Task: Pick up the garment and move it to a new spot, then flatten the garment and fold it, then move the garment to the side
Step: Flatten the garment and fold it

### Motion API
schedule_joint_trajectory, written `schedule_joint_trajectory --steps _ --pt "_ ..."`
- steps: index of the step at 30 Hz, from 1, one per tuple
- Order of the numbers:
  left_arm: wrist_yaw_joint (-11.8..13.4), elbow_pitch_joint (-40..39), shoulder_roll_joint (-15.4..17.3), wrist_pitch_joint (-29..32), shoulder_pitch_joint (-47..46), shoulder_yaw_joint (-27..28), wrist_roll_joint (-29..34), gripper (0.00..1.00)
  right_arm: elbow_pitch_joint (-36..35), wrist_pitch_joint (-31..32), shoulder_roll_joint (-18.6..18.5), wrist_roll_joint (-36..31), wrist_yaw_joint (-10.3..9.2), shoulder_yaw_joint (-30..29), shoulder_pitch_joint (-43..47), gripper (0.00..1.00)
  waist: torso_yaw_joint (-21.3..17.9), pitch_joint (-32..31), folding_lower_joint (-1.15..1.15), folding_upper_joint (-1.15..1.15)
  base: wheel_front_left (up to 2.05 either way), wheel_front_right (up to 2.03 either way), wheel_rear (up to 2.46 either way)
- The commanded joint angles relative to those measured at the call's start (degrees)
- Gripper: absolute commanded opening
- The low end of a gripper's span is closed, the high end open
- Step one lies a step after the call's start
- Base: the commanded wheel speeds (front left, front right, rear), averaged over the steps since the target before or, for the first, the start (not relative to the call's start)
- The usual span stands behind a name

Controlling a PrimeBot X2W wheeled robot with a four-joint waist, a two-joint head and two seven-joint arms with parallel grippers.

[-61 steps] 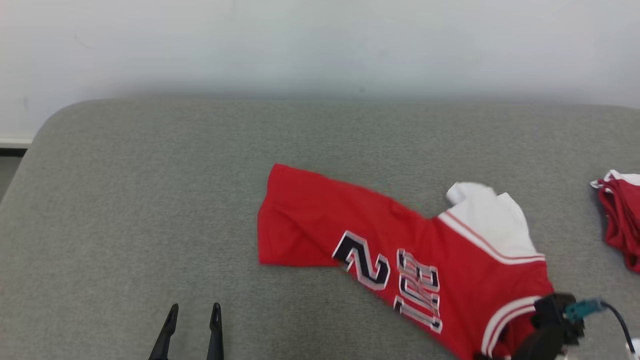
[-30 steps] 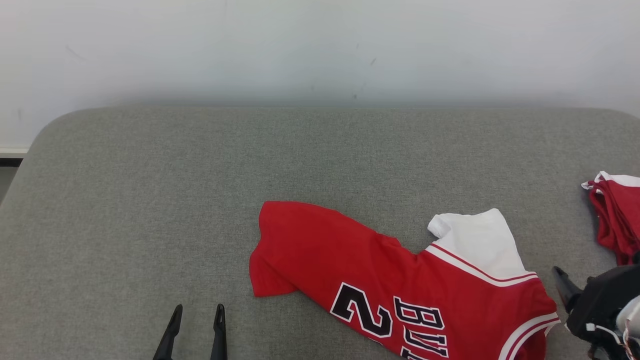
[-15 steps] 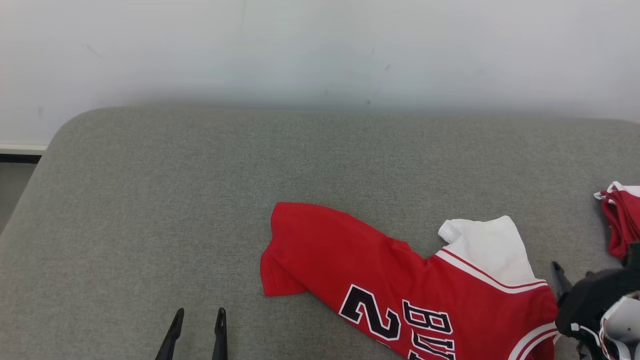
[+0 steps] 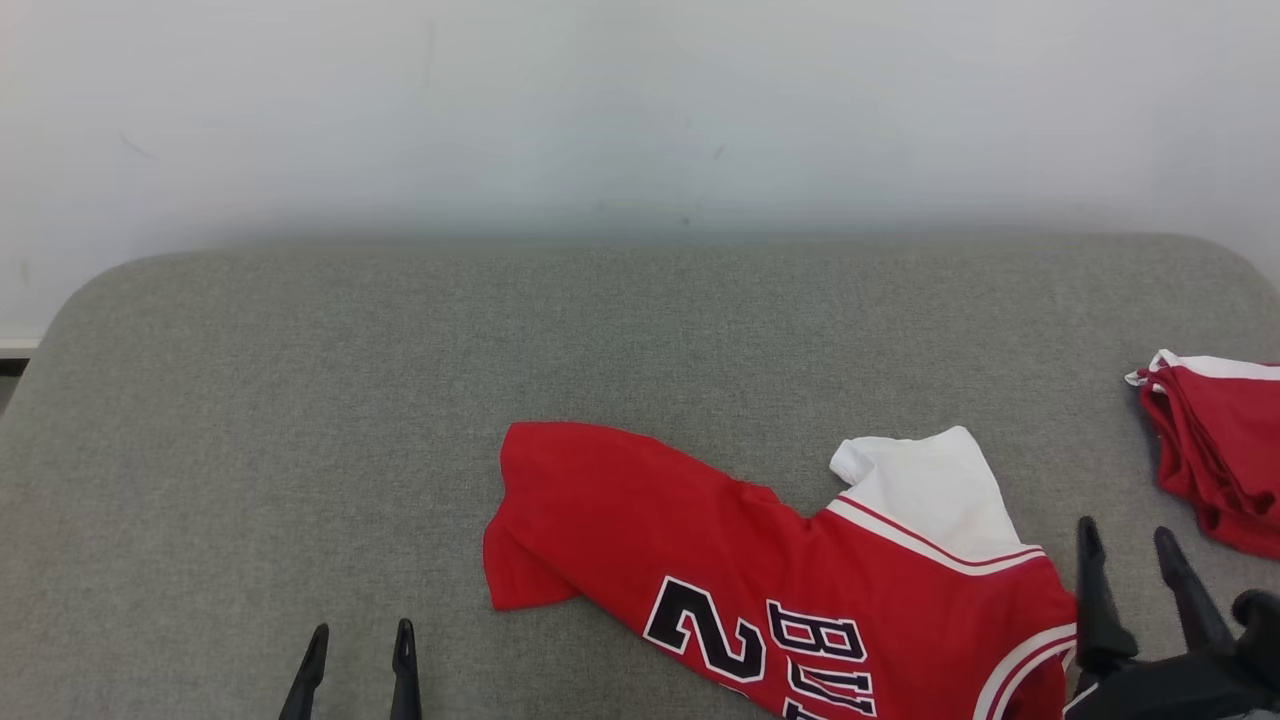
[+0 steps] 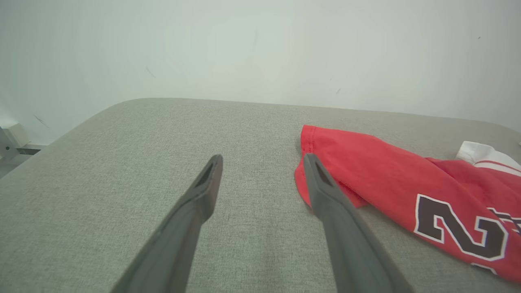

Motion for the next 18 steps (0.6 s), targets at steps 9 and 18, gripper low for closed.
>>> schedule_joint_trajectory --steps 9,18 --pt "0.24 0.29 -0.01 -0.17 0.91 1.6 0.5 1.0 3.61 -11.28 -0.26 -3.15 -0.1 5.98 3.34 1.0 -1.37 -1.55 0.0 0.0 0.0 0.0 0.0" --pt "-1.2 5.98 -0.02 -0.17 -1.83 1.68 -1.62 1.0 7.08 -14.38 -1.67 -2.52 -0.1 10.74 2.76 1.0 -3.46 -1.73 0.0 0.0 0.0 0.0 0.0"
